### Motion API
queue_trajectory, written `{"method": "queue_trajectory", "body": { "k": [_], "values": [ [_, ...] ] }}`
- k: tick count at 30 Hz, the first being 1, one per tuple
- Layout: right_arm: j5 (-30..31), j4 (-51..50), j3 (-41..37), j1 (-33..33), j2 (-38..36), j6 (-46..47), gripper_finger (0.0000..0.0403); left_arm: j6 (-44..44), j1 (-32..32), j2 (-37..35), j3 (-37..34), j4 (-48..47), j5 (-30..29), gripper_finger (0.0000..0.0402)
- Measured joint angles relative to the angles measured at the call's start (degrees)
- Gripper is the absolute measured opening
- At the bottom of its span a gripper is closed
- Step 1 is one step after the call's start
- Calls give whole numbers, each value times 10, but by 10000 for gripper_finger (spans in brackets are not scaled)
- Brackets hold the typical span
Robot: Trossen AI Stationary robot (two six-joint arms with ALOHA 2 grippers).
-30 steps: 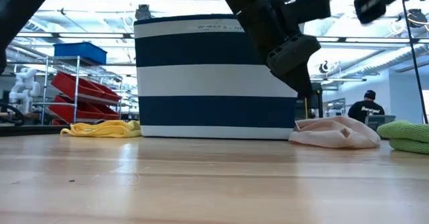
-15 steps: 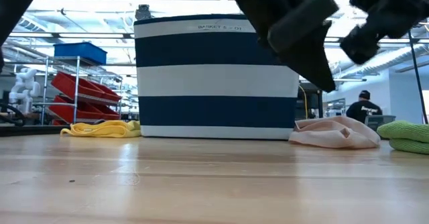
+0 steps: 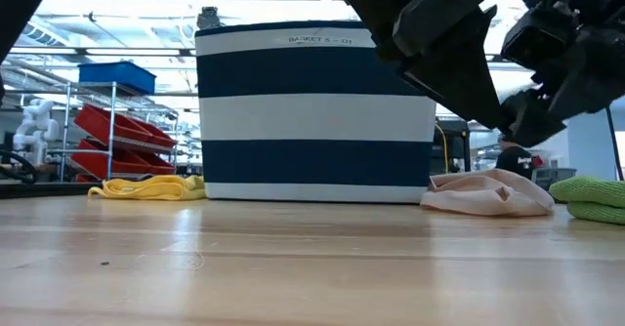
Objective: Fold towel
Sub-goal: Fold the light pink towel
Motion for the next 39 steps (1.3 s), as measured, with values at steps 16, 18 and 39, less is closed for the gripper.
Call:
{"method": "queue_trajectory", "body": {
  "k": [16,18,39],
  "values": [
    [197,26,-7,47,154,-28,187,-9,-4,0,0,8,19,213],
    [211,30,-7,49,171,-28,187,-9,-5,0,0,8,19,213],
    [312,55,28,106,193,-59,1,-13,-7,0,0,0,16,213]
  ]
}}
